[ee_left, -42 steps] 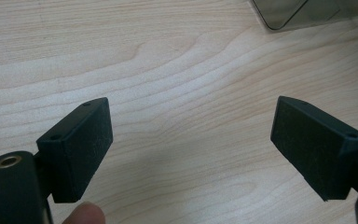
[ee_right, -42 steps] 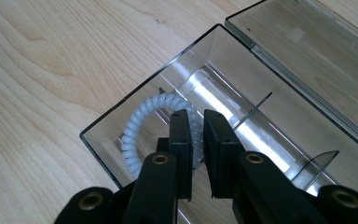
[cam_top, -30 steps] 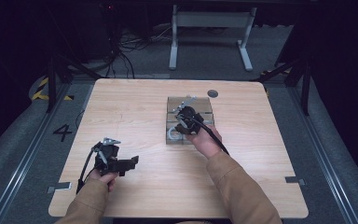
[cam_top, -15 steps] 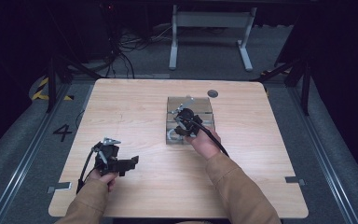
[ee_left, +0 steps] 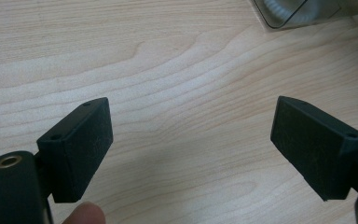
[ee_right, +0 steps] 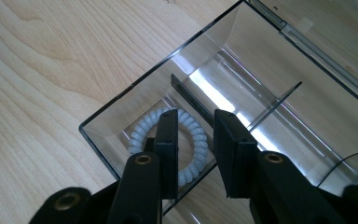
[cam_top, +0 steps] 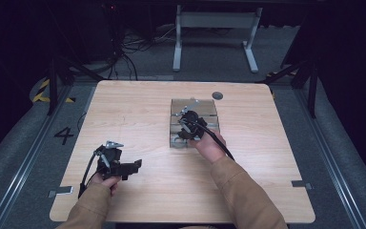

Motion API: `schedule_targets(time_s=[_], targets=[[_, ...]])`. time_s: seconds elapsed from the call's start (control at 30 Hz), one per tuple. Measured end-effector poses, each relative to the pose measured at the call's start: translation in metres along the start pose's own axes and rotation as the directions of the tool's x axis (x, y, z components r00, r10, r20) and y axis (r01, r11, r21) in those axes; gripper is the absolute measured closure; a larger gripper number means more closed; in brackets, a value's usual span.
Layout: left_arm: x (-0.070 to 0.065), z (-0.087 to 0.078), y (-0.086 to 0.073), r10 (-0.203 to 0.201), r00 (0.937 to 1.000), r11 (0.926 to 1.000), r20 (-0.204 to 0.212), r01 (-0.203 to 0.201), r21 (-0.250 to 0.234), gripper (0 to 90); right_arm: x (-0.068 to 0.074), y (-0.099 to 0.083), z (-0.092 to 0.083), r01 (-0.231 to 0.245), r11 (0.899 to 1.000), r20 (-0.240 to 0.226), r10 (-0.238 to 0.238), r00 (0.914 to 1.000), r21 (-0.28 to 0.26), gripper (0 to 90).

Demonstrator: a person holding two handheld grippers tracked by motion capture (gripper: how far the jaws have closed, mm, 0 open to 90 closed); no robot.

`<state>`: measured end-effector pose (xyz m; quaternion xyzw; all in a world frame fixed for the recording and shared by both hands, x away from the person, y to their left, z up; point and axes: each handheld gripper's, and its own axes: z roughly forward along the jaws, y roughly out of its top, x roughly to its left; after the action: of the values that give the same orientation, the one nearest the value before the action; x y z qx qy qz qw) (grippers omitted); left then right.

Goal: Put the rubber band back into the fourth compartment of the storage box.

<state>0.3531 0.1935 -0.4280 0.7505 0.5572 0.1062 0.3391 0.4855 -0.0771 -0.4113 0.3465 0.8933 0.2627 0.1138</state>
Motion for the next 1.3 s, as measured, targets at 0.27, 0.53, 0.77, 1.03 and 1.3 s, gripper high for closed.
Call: schedule_targets(time_s=[0.27,0.53,0.77,1.03,1.3], targets=[[0.000,0.000,0.000,0.002,1.0000,1.0000,0.001,-0.002,0.002,13.5,-0.002,-0.001,-0.010,-0.007,1.000,-0.006,0.007,1.0000,-0.023,68.3],[0.000,0.000,0.001,0.002,1.0000,1.0000,0.000,-0.002,0.000,13.5,-0.006,-0.002,-0.031,-0.018,0.998,-0.023,0.017,0.9996,-0.066,66.4],[-0.002,0.002,0.003,0.007,1.0000,1.0000,0.002,-0.007,0.000,13.7,-0.008,-0.009,-0.052,-0.025,0.995,-0.036,0.022,0.9991,-0.094,65.0],[-0.003,0.003,0.004,0.010,0.9999,0.9999,-0.001,-0.010,-0.001,13.7,-0.012,-0.028,-0.078,-0.023,0.993,-0.029,0.020,0.9994,-0.119,64.4],[-0.004,0.002,0.003,0.007,1.0000,1.0000,-0.007,-0.007,-0.001,13.7,-0.020,-0.047,-0.102,-0.045,0.989,-0.013,0.044,0.9990,-0.141,64.0]])
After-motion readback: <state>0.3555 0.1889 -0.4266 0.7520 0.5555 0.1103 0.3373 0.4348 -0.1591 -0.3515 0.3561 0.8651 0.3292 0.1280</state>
